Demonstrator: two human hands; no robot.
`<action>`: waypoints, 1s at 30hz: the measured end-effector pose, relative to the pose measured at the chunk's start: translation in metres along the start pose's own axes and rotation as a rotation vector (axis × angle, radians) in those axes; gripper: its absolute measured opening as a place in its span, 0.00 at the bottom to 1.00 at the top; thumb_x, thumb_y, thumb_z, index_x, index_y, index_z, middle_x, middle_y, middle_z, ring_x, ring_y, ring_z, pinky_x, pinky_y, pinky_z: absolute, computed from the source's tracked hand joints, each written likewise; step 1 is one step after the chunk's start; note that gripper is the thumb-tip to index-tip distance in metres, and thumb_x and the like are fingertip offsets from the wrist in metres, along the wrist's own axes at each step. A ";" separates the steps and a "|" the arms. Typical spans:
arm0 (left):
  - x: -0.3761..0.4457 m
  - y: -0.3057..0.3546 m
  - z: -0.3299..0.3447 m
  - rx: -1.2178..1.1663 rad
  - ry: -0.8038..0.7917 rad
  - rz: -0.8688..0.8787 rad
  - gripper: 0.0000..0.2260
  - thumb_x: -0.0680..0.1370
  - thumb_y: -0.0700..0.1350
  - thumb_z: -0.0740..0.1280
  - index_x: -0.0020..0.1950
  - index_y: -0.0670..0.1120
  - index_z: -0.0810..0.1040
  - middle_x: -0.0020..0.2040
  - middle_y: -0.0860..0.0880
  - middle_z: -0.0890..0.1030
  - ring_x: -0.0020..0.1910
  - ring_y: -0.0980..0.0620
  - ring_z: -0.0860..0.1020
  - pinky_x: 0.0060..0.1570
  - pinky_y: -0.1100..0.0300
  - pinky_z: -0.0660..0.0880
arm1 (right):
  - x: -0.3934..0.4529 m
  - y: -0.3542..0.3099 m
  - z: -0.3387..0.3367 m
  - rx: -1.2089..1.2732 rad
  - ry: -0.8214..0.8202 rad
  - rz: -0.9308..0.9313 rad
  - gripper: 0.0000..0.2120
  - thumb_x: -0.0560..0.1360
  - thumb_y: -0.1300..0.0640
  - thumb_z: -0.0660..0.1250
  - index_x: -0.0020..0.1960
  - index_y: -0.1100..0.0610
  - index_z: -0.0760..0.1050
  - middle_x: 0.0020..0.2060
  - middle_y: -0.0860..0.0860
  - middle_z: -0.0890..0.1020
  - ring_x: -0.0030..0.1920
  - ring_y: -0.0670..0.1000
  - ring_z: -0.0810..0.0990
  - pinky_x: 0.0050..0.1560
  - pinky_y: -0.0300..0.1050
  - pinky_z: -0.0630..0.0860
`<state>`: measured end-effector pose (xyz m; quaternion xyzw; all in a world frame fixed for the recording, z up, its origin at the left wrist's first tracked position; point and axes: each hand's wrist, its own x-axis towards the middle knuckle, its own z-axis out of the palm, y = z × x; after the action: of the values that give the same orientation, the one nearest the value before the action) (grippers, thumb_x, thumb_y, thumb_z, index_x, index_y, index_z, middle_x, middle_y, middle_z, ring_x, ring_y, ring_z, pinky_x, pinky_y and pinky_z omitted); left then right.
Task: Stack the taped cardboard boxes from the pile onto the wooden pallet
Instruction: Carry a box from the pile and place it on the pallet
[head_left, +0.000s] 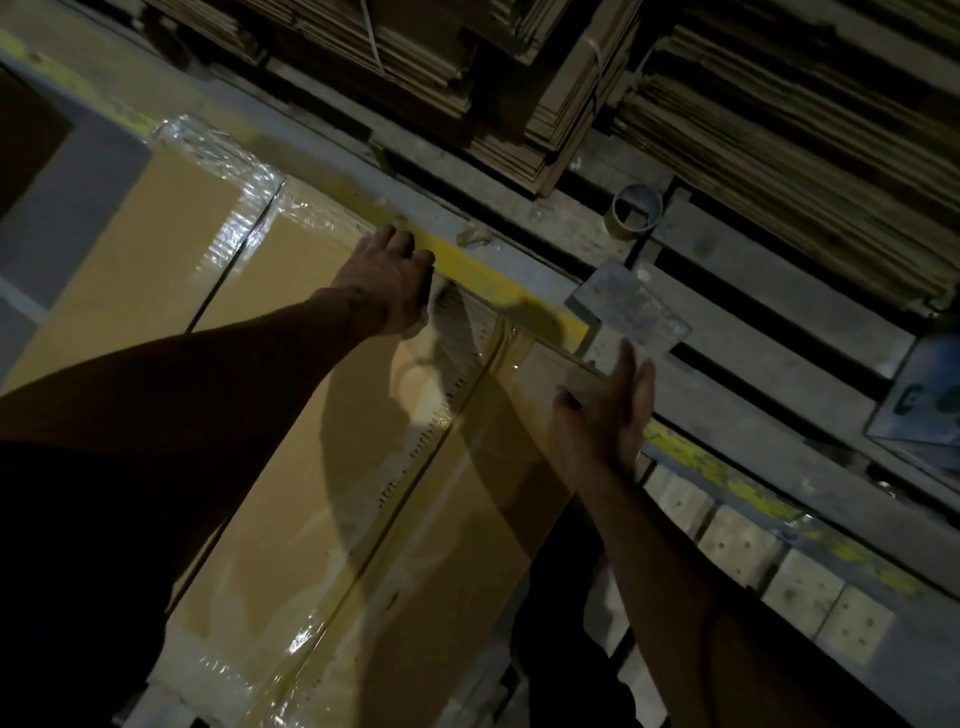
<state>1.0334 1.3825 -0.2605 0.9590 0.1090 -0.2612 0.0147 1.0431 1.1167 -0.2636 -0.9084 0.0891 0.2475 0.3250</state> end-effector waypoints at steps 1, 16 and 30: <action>0.000 0.001 0.001 -0.002 0.009 -0.004 0.21 0.76 0.50 0.67 0.64 0.41 0.72 0.61 0.37 0.71 0.62 0.37 0.67 0.65 0.46 0.66 | 0.001 0.001 -0.002 -0.088 -0.047 -0.064 0.31 0.79 0.58 0.65 0.79 0.51 0.58 0.78 0.53 0.55 0.77 0.55 0.57 0.72 0.52 0.65; -0.006 0.009 0.004 -0.017 0.061 0.020 0.22 0.80 0.54 0.61 0.68 0.40 0.69 0.63 0.36 0.71 0.63 0.37 0.67 0.63 0.46 0.66 | 0.001 0.013 0.002 -0.365 -0.091 -0.066 0.23 0.81 0.50 0.61 0.73 0.55 0.61 0.68 0.56 0.61 0.66 0.59 0.64 0.57 0.56 0.73; -0.150 0.028 -0.001 -0.217 -0.143 -0.106 0.29 0.76 0.56 0.55 0.73 0.40 0.65 0.73 0.41 0.65 0.73 0.40 0.60 0.71 0.49 0.61 | -0.089 0.003 -0.036 -0.537 -0.217 -0.140 0.27 0.81 0.50 0.59 0.78 0.52 0.58 0.80 0.52 0.53 0.79 0.57 0.51 0.72 0.56 0.59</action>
<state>0.9143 1.3250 -0.1851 0.9236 0.1856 -0.3161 0.1122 0.9797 1.0913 -0.1961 -0.9340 -0.0779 0.3349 0.0968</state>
